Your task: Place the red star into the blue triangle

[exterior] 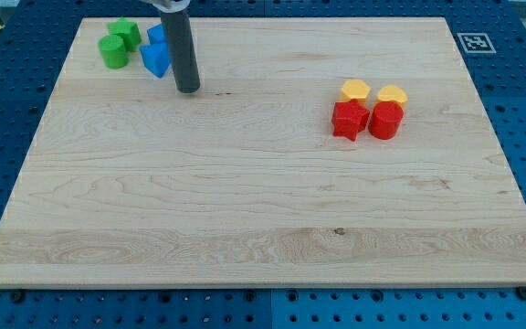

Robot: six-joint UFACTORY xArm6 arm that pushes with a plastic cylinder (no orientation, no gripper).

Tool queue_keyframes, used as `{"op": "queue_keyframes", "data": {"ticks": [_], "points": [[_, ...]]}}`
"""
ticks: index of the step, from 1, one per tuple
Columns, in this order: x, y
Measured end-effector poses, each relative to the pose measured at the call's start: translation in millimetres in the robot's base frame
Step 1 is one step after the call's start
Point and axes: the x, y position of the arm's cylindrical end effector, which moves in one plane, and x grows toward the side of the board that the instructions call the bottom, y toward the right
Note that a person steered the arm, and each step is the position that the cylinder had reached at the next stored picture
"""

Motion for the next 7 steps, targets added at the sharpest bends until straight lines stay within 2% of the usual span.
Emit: {"op": "queue_keyframes", "data": {"ticks": [2,4,5,7], "points": [[44,9],[122,67],[172,158],[212,286]]}}
